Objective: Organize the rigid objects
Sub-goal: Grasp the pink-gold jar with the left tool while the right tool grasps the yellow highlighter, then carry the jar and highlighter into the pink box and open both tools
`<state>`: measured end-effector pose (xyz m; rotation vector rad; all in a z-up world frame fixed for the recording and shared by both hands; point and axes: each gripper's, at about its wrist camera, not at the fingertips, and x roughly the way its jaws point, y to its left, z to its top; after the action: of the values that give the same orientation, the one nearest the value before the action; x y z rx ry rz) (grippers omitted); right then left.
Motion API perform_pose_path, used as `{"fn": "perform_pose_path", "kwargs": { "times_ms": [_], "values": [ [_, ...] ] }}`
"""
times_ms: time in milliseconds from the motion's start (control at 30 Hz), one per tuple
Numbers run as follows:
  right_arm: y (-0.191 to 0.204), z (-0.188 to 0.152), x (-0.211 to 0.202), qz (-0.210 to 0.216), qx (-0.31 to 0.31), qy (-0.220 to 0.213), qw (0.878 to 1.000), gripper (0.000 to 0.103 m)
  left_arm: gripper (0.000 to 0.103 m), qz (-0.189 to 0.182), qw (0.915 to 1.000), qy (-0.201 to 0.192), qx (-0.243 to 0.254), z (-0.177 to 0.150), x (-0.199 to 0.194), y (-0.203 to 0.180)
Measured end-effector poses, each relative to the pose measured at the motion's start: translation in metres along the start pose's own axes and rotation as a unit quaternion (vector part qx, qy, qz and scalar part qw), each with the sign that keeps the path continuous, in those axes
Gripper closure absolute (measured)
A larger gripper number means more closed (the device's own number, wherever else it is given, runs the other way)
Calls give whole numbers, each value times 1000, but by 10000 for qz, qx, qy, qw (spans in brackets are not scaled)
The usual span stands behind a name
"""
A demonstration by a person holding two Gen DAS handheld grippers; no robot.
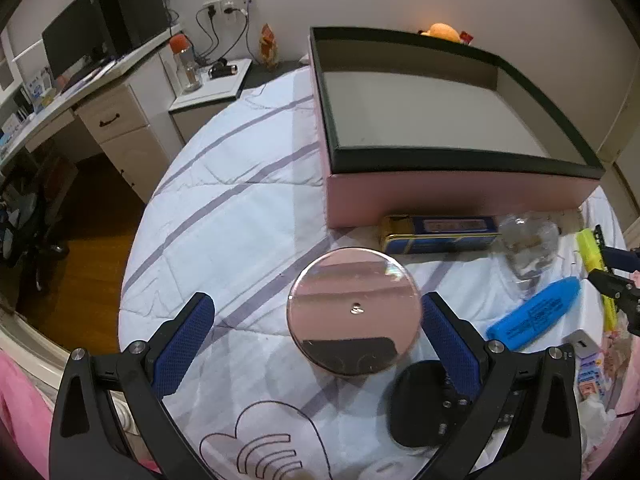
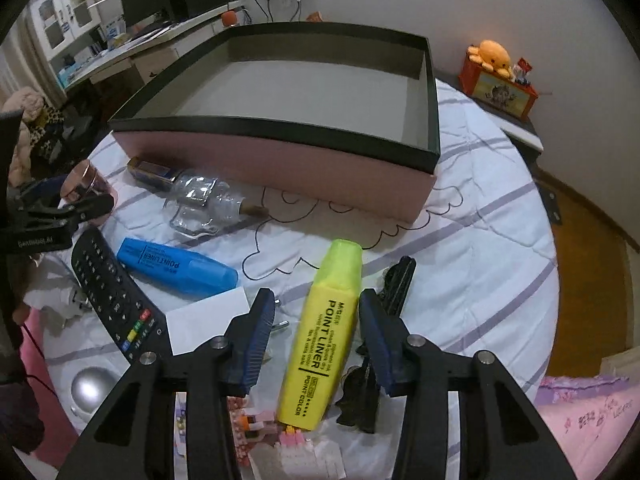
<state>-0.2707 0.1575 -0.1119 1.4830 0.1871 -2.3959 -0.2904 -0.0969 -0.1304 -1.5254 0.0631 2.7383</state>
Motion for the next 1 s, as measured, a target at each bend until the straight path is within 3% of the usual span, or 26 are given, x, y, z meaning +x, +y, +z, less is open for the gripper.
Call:
{"fn": "perform_pose_path", "kwargs": {
  "times_ms": [100,233,300,367,433,567,1000],
  "values": [
    [-2,3,5,-95,-56,100,9999,58,1,0,10000,58,-11,0,7,3],
    [-7,4,11,-150,-106,180,9997,58,10,-38,10000,3,26,-2,11,4],
    [-7,4,10,-167,-92,176,9997,59,21,-91,9999,-48,85,-2,8,3],
    [-9,4,9,-70,-19,164,9998,69,43,-220,9996,-69,145,-2,6,2],
    [-9,3,8,-52,-52,148,9999,75,56,-216,9994,-127,234,-2,3,-1],
    [-8,0,5,13,-14,72,10000,76,56,-99,9988,-224,414,-4,0,-6],
    [-13,3,-5,238,250,-115,9993,76,56,-83,9994,-235,225,-3,-7,4]
  ]
}}
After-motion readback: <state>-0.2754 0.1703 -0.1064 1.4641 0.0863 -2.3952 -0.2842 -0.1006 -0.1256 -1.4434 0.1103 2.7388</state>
